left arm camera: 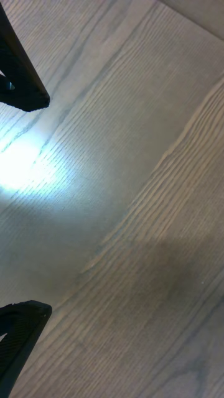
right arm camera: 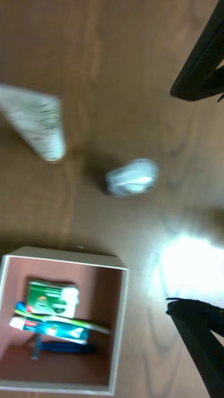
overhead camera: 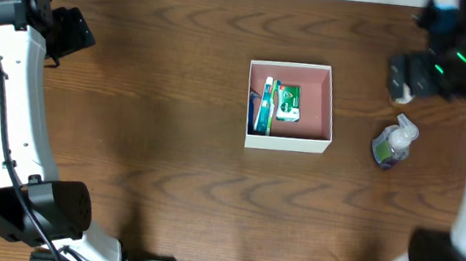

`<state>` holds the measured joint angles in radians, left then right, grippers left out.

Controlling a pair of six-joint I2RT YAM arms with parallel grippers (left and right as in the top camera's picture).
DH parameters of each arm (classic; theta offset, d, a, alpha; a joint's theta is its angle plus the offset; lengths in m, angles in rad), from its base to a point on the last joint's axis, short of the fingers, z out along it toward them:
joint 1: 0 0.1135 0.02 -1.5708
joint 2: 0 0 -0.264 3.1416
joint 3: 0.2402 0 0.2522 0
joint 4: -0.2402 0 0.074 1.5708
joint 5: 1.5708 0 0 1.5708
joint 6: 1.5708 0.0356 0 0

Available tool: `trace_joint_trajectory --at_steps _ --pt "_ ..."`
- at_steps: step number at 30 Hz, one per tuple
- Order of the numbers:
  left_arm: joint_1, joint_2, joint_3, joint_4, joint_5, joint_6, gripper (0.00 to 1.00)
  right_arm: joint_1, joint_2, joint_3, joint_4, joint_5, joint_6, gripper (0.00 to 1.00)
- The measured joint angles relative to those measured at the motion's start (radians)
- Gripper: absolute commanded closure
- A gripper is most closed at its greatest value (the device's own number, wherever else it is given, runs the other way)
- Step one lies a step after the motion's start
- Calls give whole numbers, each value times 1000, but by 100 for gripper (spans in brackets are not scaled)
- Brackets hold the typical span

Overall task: Pack container
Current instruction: 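Raise the right gripper and move it to the soap pump bottle, then lower the right gripper and grasp the foaming soap bottle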

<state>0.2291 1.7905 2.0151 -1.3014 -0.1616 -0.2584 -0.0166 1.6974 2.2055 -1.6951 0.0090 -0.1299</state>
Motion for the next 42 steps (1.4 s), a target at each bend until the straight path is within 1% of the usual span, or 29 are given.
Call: trace_joint_trajectory --at_steps 4,6,13,17,20,24,30,34,35,42 --pt "0 0 0 0 0 0 2 -33 -132 -169 1 -39 -8 1" --pt "0 0 0 -1 0 0 2 -33 -155 -245 0 -37 -10 1" --pt "0 0 0 0 0 0 2 -35 -131 -492 2 32 -37 1" --pt "0 0 0 0 0 0 2 -49 -126 -573 13 90 -49 1" --pt "0 0 0 0 0 0 2 -78 -125 -585 60 111 -72 1" --pt "0 0 0 0 0 0 2 -124 -125 -586 138 108 -138 1" --pt "0 0 0 0 0 0 2 -187 -117 -591 299 40 -257 1" --pt "0 0 0 0 0 0 2 -218 -72 -591 312 0 -305 2" --pt "0 0 0 0 0 0 2 -220 -55 -592 312 -8 -314 1" --pt "0 0 0 0 0 0 2 -220 71 -597 316 -25 -336 1"
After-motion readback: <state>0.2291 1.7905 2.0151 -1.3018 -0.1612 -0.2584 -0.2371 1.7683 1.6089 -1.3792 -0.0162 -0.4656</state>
